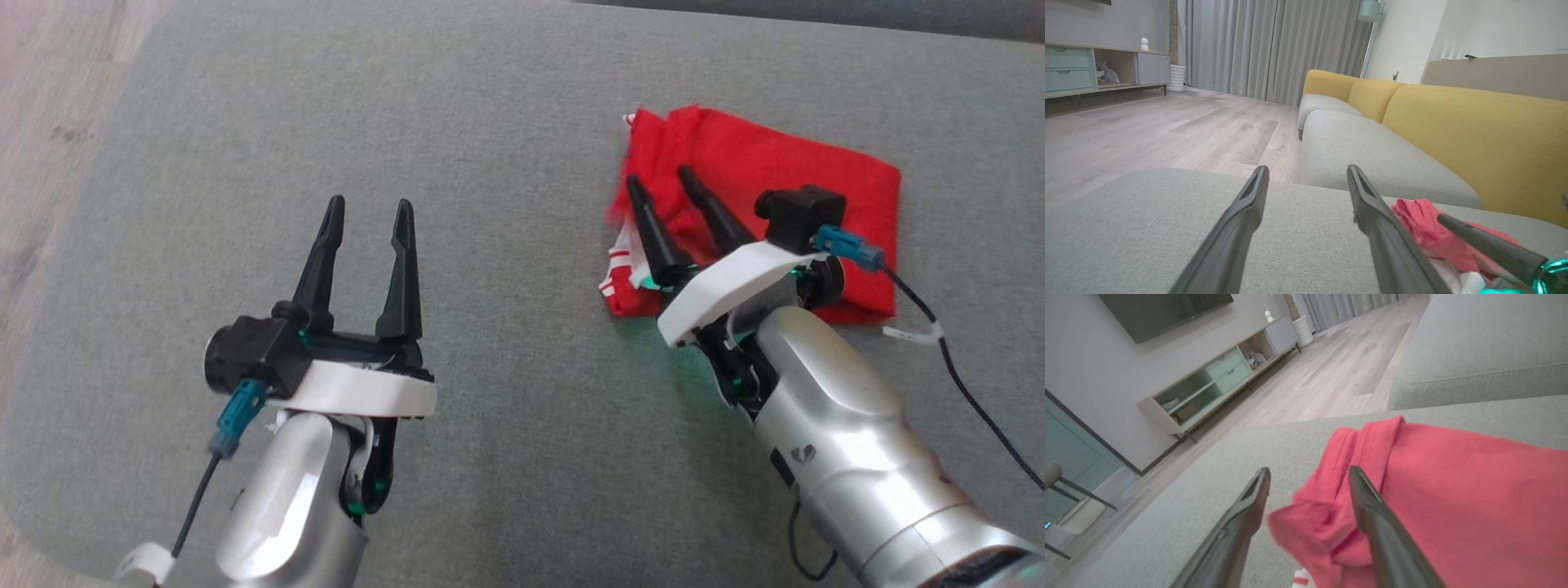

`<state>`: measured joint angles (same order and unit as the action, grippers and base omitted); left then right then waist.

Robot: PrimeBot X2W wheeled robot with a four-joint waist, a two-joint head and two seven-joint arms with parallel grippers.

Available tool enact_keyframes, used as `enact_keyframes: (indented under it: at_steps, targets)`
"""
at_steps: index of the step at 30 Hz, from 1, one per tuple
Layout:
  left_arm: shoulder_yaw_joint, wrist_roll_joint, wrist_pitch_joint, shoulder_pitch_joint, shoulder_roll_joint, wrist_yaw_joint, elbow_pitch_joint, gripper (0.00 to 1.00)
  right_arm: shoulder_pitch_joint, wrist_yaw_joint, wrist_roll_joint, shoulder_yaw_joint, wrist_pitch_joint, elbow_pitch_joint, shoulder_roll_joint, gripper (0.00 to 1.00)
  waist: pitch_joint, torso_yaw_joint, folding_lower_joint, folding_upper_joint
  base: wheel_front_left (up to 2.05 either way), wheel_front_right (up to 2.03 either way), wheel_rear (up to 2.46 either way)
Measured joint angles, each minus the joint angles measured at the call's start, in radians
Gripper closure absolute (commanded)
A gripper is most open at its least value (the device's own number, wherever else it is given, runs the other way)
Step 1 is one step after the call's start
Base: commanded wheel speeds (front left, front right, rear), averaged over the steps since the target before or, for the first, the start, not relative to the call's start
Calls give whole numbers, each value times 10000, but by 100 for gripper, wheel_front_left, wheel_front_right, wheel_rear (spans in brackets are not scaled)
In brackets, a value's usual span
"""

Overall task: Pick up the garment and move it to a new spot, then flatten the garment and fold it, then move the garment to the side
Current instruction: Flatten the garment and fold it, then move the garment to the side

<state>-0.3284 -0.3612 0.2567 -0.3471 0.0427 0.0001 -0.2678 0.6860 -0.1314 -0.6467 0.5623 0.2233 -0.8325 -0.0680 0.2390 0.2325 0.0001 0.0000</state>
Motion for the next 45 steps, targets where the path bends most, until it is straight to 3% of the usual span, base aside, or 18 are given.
enact_keyframes:
  at_steps: [7, 11, 17, 20, 25, 32, 45]
  targets:
    - [113, 46, 0, 0, 4, -6, -59, 0, 273, 0, -84, -794, 211, 40, 0, 0, -279, -396, 0, 0, 0, 0, 0]
    - [253, 111, 0, 5, 6, -15, -50, 0, 463, 0, 1524, -2167, 265, 4, -69, 0, -471, -769, -1, 0, 0, 0, 0]
    - [456, 247, 0, 70, 8, -69, 50, 0, -313, 0, 4439, -4581, 278, 1783, -754, 0, -719, -1411, -1, 0, 0, 0, 0]
    - [568, 278, 0, 106, 6, -92, 88, 0, -1468, 0, 5379, -5511, 278, 2688, -598, 0, -806, -1726, -1, 0, 0, 0, 0]
    - [777, 374, 0, 414, 6, -86, 125, 0, -3209, 0, 5879, -6468, 278, 3810, 13, 0, -910, -2193, -1, 0, 0, 0, 0]
    - [1053, 378, 0, 977, 6, -77, 65, 0, -4575, 0, 5175, -6473, 278, 4782, 125, 0, -1044, -2542, -2, 0, 0, 0, 0]
    - [1189, 366, 0, 1232, 6, -90, 151, 0, -4648, 0, 4867, -6255, 276, 5047, 165, 0, -954, -2574, -1, 0, 0, 0, 0]
